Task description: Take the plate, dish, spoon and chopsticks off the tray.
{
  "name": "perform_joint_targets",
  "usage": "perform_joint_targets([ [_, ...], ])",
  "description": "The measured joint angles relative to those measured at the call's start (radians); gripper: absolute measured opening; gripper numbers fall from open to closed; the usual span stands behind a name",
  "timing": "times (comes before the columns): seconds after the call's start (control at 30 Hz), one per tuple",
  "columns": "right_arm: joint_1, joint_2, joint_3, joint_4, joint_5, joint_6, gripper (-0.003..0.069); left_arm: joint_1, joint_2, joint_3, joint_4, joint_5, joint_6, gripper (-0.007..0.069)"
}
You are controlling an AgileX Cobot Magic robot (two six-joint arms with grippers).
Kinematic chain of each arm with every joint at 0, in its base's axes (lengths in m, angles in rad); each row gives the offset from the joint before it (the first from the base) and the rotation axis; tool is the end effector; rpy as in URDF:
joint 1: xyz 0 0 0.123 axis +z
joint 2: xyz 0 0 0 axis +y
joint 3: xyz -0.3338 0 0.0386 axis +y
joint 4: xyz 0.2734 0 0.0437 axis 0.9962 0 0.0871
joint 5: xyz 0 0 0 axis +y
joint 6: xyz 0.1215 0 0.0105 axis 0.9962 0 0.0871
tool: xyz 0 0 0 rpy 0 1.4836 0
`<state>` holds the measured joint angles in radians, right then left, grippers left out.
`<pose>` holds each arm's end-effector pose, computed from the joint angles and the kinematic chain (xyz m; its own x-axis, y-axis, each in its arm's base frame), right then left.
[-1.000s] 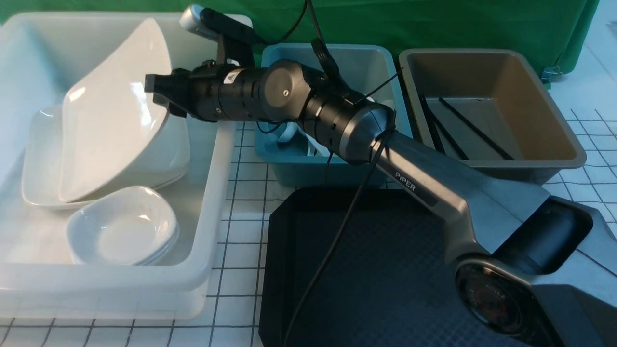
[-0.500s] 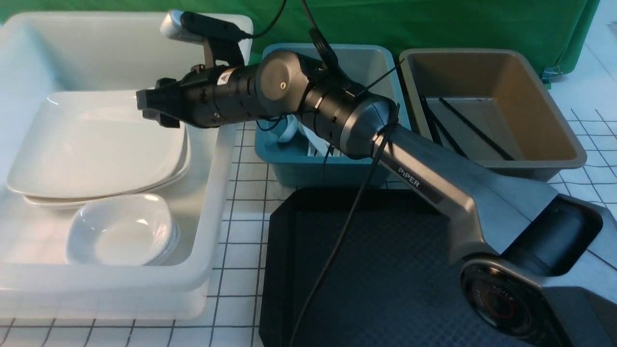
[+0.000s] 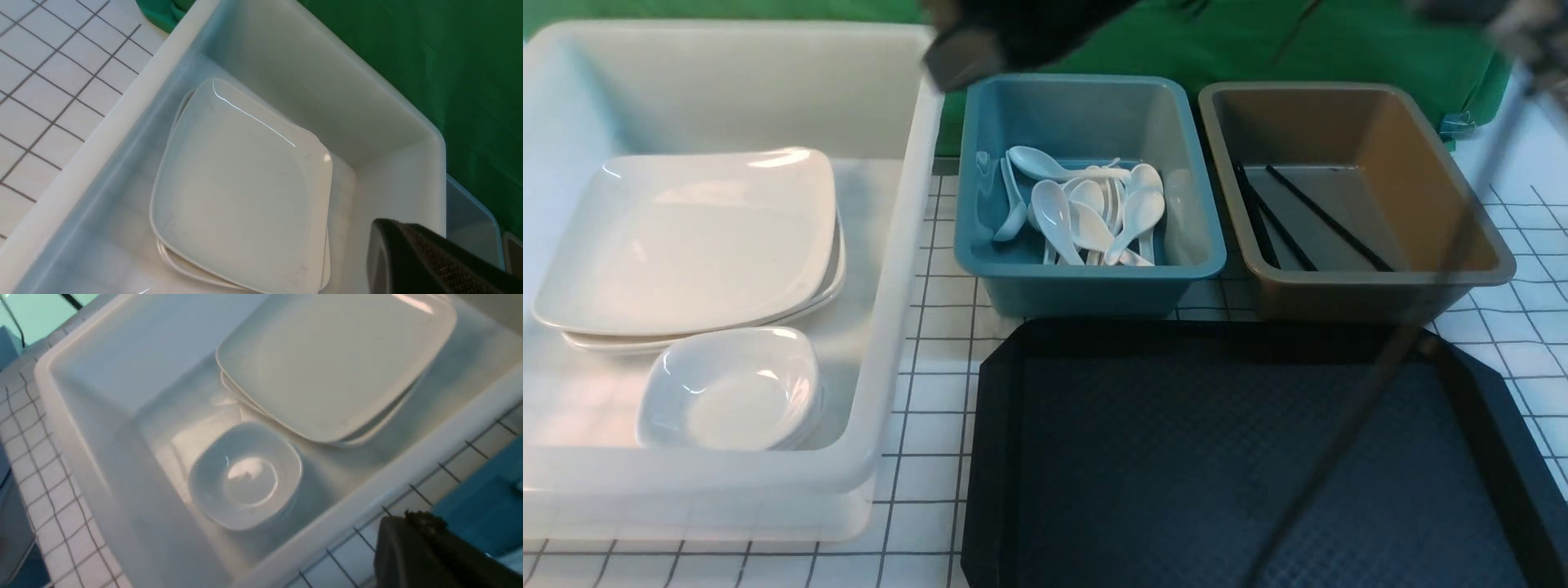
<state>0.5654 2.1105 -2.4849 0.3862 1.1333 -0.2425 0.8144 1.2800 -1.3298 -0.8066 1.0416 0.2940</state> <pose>0.4293 0.3217 0.4615 -0.4513 -0.3663 -0.8137 -0.7688 0.6226 0.1461 0.2495 0.1536 0.4473 -0.4029 -0.6430 -0.6513 -0.3331 0.7658 -0.5500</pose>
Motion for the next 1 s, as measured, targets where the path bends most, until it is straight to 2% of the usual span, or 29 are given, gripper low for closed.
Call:
perform_joint_targets([
  [0.3,-0.044,-0.246,0.019,-0.232,0.0,0.031,0.003,-0.02,0.0,0.0,0.001,0.016,0.0,0.002],
  [0.5,-0.044,-0.507,0.2,-0.306,0.0,0.041,0.003,-0.139,0.0,0.0,0.068,0.019,0.0,0.002],
  [0.73,-0.044,-0.939,0.735,-0.447,-0.001,0.145,0.0032,-0.305,0.0,0.0,0.126,0.014,0.002,0.002],
  [0.8,-0.044,-1.013,0.831,-0.476,-0.002,0.17,0.0032,-0.321,0.0,0.0,0.127,0.013,0.002,0.002],
  [0.87,-0.044,-1.18,1.036,-0.533,-0.022,0.218,0.0034,-0.343,0.0,0.0,0.131,0.007,0.003,0.002],
  [0.97,-0.044,-1.315,1.209,-0.559,-0.088,0.249,0.0034,-0.349,0.0,0.0,0.136,0.007,0.003,0.002],
  [1.0,-0.044,-1.451,1.348,-0.565,-0.172,0.264,0.0036,-0.349,0.0,0.0,0.14,0.007,0.003,0.002],
])
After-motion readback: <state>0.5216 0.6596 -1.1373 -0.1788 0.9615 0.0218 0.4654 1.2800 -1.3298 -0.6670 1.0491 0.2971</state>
